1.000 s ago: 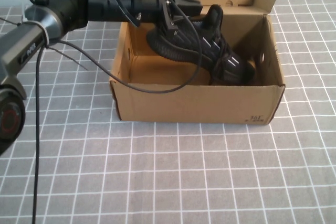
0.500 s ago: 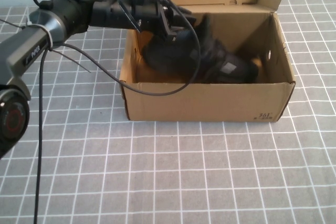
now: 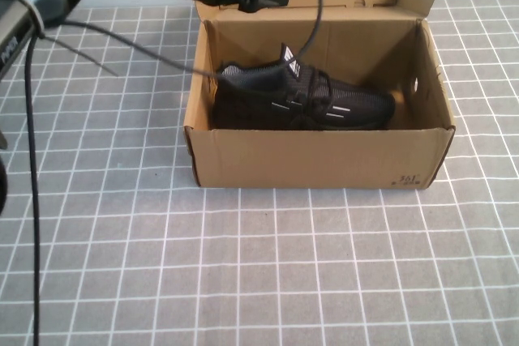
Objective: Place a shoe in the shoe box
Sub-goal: Place the shoe in the shoe box
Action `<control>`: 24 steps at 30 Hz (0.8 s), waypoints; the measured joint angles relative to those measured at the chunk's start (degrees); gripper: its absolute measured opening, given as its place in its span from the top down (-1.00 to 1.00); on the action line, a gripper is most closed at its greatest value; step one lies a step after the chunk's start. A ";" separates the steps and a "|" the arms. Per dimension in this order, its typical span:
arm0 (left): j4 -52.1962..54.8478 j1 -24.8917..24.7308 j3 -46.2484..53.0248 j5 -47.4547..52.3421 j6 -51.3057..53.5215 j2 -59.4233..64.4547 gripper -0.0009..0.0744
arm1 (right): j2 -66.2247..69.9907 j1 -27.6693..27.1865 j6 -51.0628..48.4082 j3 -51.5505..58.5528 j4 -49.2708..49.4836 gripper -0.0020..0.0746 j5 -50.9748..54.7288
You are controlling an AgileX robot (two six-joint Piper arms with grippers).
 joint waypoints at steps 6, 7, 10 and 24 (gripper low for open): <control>23.58 -6.81 -3.01 2.69 -21.31 -0.29 -0.12 | 0.00 0.00 0.00 0.00 0.00 0.99 0.08; 25.29 -7.87 -3.00 2.69 -22.64 -0.14 -0.11 | 0.00 0.00 0.00 0.00 0.00 0.99 0.08; 28.26 -10.69 -3.00 2.28 -26.02 0.62 -0.10 | 0.00 0.00 0.00 0.00 -0.25 0.99 0.22; 32.02 -11.19 -3.13 -2.25 -31.13 6.79 -0.09 | 0.00 0.00 0.00 0.00 -1.63 0.99 1.43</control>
